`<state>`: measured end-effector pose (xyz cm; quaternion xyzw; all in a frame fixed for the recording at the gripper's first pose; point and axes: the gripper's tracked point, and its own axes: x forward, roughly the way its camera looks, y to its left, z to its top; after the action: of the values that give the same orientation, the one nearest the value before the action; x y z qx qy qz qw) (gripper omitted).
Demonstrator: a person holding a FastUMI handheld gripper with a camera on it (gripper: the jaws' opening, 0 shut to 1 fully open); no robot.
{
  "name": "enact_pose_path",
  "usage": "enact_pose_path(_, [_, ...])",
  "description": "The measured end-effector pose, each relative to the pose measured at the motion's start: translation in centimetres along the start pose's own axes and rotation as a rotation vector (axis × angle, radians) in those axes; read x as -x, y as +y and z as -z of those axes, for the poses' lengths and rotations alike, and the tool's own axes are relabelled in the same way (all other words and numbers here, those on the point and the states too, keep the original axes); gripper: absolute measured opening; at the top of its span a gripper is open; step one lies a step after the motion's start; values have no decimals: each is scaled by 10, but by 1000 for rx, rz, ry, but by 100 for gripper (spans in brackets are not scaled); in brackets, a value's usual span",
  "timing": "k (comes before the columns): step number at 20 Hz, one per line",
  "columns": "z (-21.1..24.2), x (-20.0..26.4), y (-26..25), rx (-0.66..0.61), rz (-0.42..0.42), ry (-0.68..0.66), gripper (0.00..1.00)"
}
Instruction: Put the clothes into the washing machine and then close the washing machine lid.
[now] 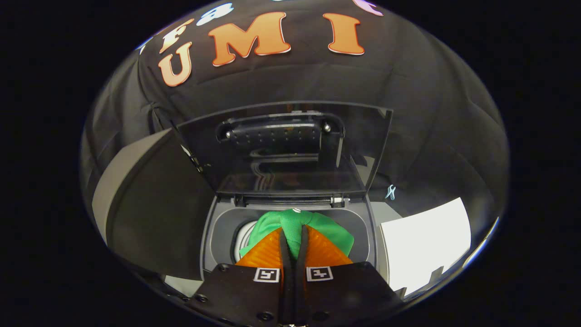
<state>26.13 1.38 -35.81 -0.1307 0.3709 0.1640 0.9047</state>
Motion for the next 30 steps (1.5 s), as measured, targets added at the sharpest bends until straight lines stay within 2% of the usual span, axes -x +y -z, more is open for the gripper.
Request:
enact_pose_path(6, [35,-61,-4,-39,-4,94,8])
enact_pose_path(14, [76,-97,-6,-20,17,191,9])
enact_pose_path(17, [85,-97,-10,-23,10,229,19])
enact_pose_path(19, [87,-95,-12,-37,19,228,32])
enact_pose_path(22, [80,-87,-18,-41,40,191,38])
enact_pose_path(28, [69,-49,-31,-41,68,151,100])
enact_pose_path(30, [66,-38,-34,-50,73,131,100])
